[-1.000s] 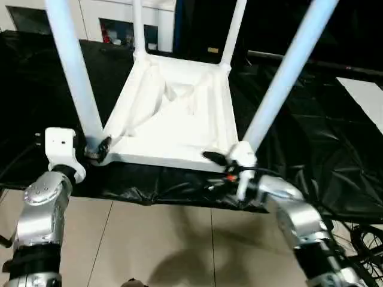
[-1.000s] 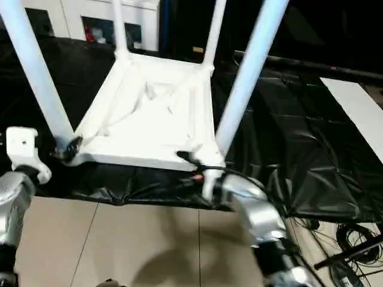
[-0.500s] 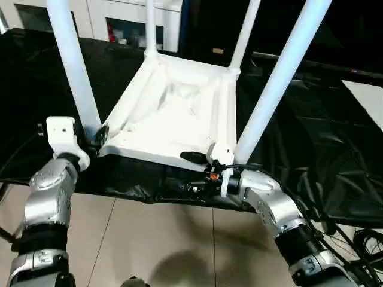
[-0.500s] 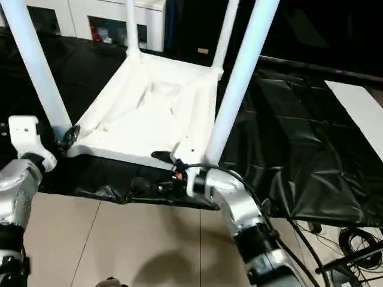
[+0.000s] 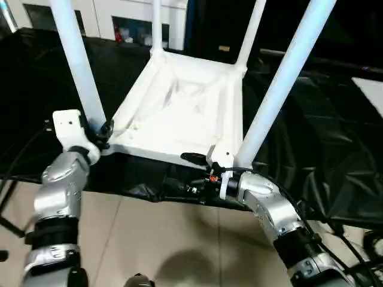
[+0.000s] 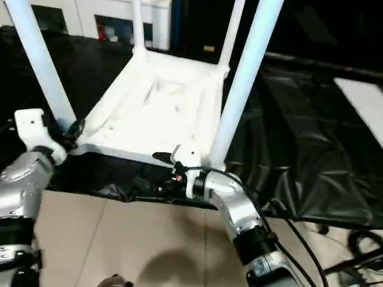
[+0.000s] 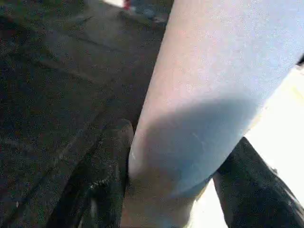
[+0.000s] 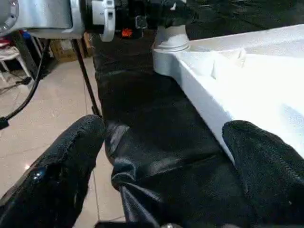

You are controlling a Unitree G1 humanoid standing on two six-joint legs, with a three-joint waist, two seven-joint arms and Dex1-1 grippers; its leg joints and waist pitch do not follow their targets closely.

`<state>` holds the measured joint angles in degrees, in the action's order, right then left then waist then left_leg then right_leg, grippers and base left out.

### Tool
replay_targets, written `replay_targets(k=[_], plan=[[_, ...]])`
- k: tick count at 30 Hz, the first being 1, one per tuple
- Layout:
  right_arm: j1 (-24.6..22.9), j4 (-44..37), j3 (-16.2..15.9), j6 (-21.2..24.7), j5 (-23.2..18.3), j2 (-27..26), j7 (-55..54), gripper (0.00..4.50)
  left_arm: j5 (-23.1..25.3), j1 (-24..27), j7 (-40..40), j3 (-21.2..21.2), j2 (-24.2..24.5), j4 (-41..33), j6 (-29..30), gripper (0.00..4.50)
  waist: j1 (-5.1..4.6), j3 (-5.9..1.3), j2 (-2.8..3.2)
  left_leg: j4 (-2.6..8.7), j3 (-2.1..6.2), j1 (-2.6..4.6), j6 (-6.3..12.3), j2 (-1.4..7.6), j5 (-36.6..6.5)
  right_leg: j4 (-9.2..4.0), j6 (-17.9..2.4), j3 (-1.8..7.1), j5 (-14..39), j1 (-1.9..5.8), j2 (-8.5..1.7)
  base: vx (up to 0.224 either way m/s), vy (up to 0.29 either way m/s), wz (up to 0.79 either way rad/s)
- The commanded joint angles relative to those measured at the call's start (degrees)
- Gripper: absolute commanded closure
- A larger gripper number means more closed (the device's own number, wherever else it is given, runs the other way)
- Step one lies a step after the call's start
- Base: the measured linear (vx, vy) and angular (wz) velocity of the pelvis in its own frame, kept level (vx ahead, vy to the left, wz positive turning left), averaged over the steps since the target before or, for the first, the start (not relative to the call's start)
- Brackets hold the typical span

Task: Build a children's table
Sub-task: Flip table

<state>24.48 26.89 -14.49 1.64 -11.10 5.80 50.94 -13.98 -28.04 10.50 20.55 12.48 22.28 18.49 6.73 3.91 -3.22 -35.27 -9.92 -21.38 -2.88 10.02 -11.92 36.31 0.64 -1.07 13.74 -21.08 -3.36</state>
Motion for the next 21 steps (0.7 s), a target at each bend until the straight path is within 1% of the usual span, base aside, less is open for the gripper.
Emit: replay_targets(k=[1, 2, 3, 4, 5, 7, 10, 11, 12, 13, 14, 15, 16, 17, 18, 19, 20, 21], plan=[[-0.4, -2.3, 1.2, -0.1, -0.3, 0.7, -0.5, 0.0, -8.6, -2.4, -2.2, 4.0, -3.6, 0.7, 2.6, 2.2, 0.05, -4.03, 0.92, 4.88, 1.25, 1.2, 0.74, 3.4, -4.9, -2.9, -15.9, 2.06, -9.7, 1.96, -5.16, 0.0, 0.0, 0.0], [-0.5, -2.6, 1.3, 0.0, -0.3, 0.8, -0.8, 0.0, -9.4, -2.9, -2.5, 4.3, -4.1, 0.8, 2.9, 2.2, 0.02, -3.95, 0.96, 4.97, 1.29, 1.18, 0.48, 3.42, -5.5, -3.01, -15.7, 2.08, -8.0, 1.91, -5.13, 0.0, 0.0, 0.0], [-1.0, -3.6, 1.4, 0.3, -0.5, 1.2, -0.9, 0.0, -10.1, -3.6, -3.7, 4.8, -5.3, 0.2, 3.4, 2.2, 0.0, -3.93, 0.93, 5.01, 1.29, 1.26, 0.32, 3.5, -5.8, -3.07, -15.6, 2.08, -7.3, 1.85, -5.11, 0.0, 0.0, 0.0], [-1.0, -3.6, 1.5, 0.3, -0.5, 1.3, -0.9, 0.0, -10.1, -3.7, -3.8, 4.9, -5.4, 0.2, 3.5, 2.2, 0.03, -3.96, 0.99, 4.98, 1.33, 1.3, 0.14, 3.51, -5.9, -3.05, -15.5, 2.06, -6.9, 1.85, -5.13, 0.0, 0.0, 0.0], [-1.5, -4.1, 1.6, 0.5, -0.4, 1.6, -1.3, 0.0, -10.8, -3.9, -4.0, 5.0, -6.2, -0.5, 4.0, 2.2, -0.1, -3.92, 0.86, 5.03, 1.31, 1.2, 0.27, 3.48, -5.9, -3.11, -15.4, 2.09, -6.9, 1.84, -5.07, 0.0, 0.0, 0.0], [-1.7, -4.1, 2.0, 0.9, -0.4, 1.6, -1.8, 0.0, -11.4, -3.8, -4.5, 5.4, -7.2, -1.6, 5.2, 2.2, -0.04, -4.02, 0.82, 4.87, 1.32, 1.18, 0.66, 3.42, -4.7, -3.05, -15.2, 2.07, -7.9, 1.85, -5.01, 0.0, 0.0, 0.0], [-0.2, -0.1, 3.7, 1.4, 1.5, 0.7, -7.7, 0.0, -11.6, -2.8, -4.1, 4.5, -8.1, -4.3, 7.3, 2.21, -0.25, -4.19, 0.73, 4.62, 1.23, 1.12, 1.45, 3.32, -1.9, -2.76, -15.6, 2.02, -10.0, 1.73, -4.94, 0.0, 0.0, 0.0], [1.5, 3.7, 5.6, 1.4, 2.3, -0.3, -13.3, 0.0, -11.7, -2.4, -4.1, 4.2, -8.5, -5.5, 8.2, 2.21, -0.22, -4.23, 0.66, 4.58, 1.16, 1.18, 1.55, 3.32, -1.5, -2.79, -15.9, 1.96, -9.9, 1.7, -4.91, 0.0, 0.0, 0.0], [2.2, 5.1, 6.6, 1.7, 2.1, -0.8, -15.3, 0.0, -11.8, -2.2, -4.2, 4.1, -8.7, -5.9, 8.5, 2.21, -0.44, -4.24, 0.59, 4.63, 1.21, 1.02, 1.5, 3.27, -0.9, -2.67, -16.1, 1.96, -10.0, 1.75, -4.94, 0.0, 0.0, 0.0], [4.7, 9.5, 10.6, 3.3, 0.3, -2.8, -22.0, 0.0, -12.4, -1.8, -5.0, 4.1, -9.3, -7.4, 9.5, 2.21, -0.45, -4.44, 0.49, 4.47, 1.04, 1.15, 1.54, 3.19, 0.5, -2.47, -16.6, 2.03, -10.7, 1.58, -4.9, 0.0, 0.0, 0.0], [5.5, 10.7, 11.8, 3.1, -0.9, -3.6, -22.8, 0.0, -12.7, -1.7, -5.3, 4.1, -9.6, -7.8, 9.9, 2.21, -0.15, -4.9, 0.24, 3.95, 0.85, 1.19, 2.26, 2.97, 2.9, -2.15, -16.8, 2.02, -13.6, 1.72, -4.68, 0.0, 0.0, 0.0], [5.5, 10.7, 11.8, 3.0, -1.0, -3.6, -22.8, 0.0, -12.7, -1.7, -5.3, 4.2, -9.6, -7.9, 9.9, 2.21, -0.12, -4.92, 0.32, 3.76, 0.74, 1.08, 2.85, 2.92, 3.8, -1.92, -16.9, 2.06, -15.5, 1.53, -4.53, 0.0, 0.0, 0.0], [6.3, 11.5, 13.0, 2.8, -2.6, -4.7, -23.2, 0.0, -13.2, -1.7, -5.8, 4.2, -9.9, -8.5, 10.5, 2.21, -0.05, -4.71, 0.28, 3.66, 0.6, 0.71, 4.01, 2.81, 4.5, -1.87, -16.5, 2.04, -17.4, 1.55, -4.39, 0.0, 0.0, 0.0], [6.5, 11.6, 13.5, 2.9, -3.3, -5.1, -23.2, 0.0, -13.3, -1.6, -6.0, 4.1, -10.0, -8.9, 10.7, 2.21, -0.04, -4.62, 0.23, 3.75, 0.65, 0.61, 4.61, 2.88, 3.8, -1.95, -16.2, 1.97, -17.1, 1.57, -4.53, 0.0, 0.0, 0.0], [6.8, 11.7, 13.9, 2.8, -4.1, -5.5, -22.7, 0.0, -13.5, -1.6, -6.2, 4.0, -10.1, -9.2, 11.0, 2.21, -0.04, -4.6, 0.32, 3.78, 0.66, 0.68, 4.66, 2.98, 3.0, -1.99, -16.1, 1.96, -16.3, 1.51, -4.61, 0.0, 0.0, 0.0], [7.4, 11.9, 14.9, 2.6, -6.5, -6.7, -21.3, 0.0, -13.7, -1.4, -6.8, 3.8, -10.4, -9.8, 11.4, 2.21, -0.05, -4.56, 0.13, 3.88, 0.7, 0.56, 4.68, 3.07, 1.9, -2.05, -16.1, 1.96, -14.8, 1.61, -4.75, 0.0, 0.0, 0.0], [8.1, 12.5, 15.6, 2.2, -7.9, -7.5, -20.4, 0.0, -13.7, -1.4, -7.0, 3.7, -10.6, -10.0, 11.6, 2.21, -0.09, -4.46, 0.26, 4.03, 0.78, 0.53, 4.57, 3.22, 0.7, -2.17, -16.0, 1.95, -13.3, 1.53, -4.81, 0.0, 0.0, 0.0], [8.3, 12.8, 15.9, 1.9, -8.5, -7.8, -20.0, 0.0, -13.6, -1.4, -7.1, 3.7, -10.7, -10.1, 11.7, 2.21, -0.19, -4.45, 0.25, 4.06, 0.79, 0.53, 4.49, 3.23, 0.4, -2.16, -16.0, 1.92, -12.7, 1.51, -4.74, 0.0, 0.0, 0.0]])
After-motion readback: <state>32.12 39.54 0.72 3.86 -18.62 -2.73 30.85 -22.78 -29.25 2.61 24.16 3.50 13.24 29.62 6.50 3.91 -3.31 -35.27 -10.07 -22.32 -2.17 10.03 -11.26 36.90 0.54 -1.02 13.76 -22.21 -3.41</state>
